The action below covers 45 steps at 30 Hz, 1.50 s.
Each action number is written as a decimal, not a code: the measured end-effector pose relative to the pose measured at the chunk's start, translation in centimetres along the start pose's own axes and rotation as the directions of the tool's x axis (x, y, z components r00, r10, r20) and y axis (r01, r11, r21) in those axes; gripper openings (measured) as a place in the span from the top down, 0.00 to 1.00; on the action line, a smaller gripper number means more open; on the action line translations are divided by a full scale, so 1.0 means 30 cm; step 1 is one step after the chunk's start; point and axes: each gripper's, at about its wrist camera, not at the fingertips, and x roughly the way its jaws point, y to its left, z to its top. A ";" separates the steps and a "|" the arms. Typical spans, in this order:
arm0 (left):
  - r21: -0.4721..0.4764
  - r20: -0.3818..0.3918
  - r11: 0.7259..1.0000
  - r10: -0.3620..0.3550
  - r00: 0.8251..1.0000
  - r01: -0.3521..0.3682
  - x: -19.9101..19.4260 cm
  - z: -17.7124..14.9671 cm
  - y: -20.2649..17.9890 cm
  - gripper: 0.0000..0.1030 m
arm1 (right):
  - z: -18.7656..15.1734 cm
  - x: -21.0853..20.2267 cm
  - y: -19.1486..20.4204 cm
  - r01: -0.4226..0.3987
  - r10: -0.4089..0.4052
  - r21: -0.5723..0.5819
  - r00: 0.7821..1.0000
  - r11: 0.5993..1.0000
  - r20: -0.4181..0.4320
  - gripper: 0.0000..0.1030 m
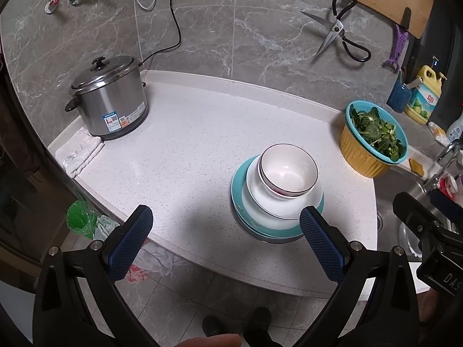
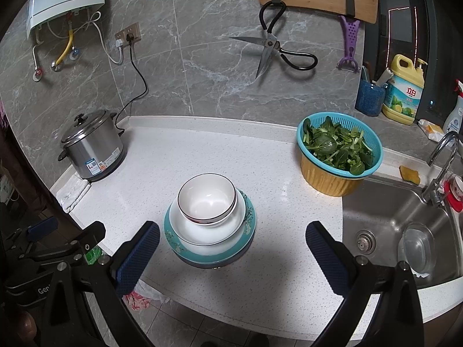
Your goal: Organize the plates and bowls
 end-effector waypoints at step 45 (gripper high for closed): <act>0.008 0.000 1.000 -0.003 1.000 0.003 0.023 0.025 -0.030 0.00 | 0.007 0.010 -0.002 -0.002 0.002 -0.004 1.000 1.000 -0.004 0.00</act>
